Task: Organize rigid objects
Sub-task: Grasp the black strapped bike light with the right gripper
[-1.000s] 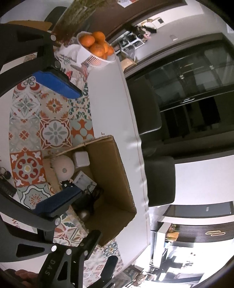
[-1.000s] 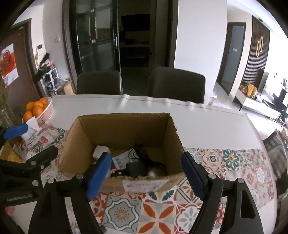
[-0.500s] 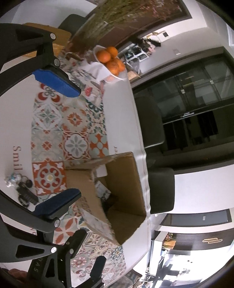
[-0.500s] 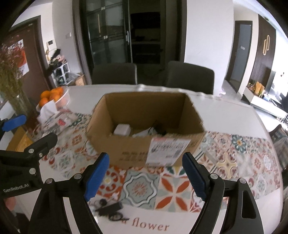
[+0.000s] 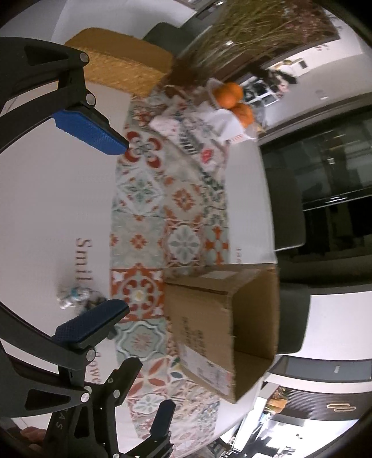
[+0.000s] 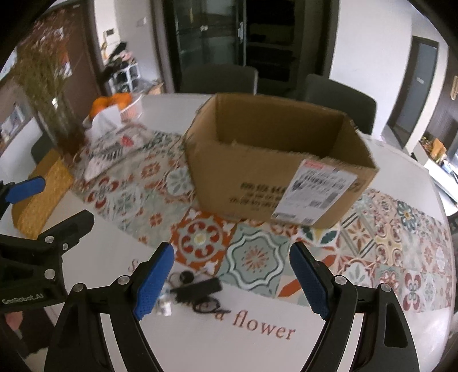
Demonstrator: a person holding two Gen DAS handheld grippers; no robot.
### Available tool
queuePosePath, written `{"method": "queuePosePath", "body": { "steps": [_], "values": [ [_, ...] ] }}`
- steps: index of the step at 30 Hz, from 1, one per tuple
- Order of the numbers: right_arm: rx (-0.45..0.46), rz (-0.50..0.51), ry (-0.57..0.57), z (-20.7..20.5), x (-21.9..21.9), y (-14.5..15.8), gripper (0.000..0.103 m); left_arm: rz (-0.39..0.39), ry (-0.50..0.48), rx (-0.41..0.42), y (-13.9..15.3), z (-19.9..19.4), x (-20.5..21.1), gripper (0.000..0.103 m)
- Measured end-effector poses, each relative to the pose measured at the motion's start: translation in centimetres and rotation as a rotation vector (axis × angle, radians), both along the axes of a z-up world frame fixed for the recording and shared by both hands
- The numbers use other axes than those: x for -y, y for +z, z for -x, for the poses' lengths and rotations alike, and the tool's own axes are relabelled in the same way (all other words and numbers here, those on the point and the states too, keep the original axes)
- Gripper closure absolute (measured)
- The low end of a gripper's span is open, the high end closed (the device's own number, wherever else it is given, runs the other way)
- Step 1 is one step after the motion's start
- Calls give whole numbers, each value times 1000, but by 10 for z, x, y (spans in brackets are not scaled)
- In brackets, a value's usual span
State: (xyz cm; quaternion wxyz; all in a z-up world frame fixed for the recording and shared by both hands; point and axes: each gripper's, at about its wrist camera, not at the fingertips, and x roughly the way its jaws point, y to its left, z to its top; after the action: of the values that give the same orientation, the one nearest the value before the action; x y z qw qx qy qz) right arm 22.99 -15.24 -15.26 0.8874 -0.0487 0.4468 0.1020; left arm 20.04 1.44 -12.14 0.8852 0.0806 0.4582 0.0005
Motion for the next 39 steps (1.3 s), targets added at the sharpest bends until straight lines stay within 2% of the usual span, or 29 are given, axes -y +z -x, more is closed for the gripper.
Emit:
{"method": "queuePosePath", "body": {
  "steps": [7, 12, 21, 33, 39],
  "values": [
    [-86, 19, 70, 5, -13, -24, 20, -4, 36, -91, -28, 11, -8, 0],
    [-182, 25, 135, 5, -22, -49, 20, 21, 56, -179, -49, 14, -13, 0],
    [-279, 79, 227, -4, -35, -82, 20, 25, 78, -299, -87, 12, -17, 1],
    [-350, 110, 296, -20, -46, -114, 21, 20, 88, -353, -108, 5, -23, 1],
    [-380, 99, 295, -25, -48, -127, 28, 12, 95, -360, -112, 3, -24, 1]
  ]
}}
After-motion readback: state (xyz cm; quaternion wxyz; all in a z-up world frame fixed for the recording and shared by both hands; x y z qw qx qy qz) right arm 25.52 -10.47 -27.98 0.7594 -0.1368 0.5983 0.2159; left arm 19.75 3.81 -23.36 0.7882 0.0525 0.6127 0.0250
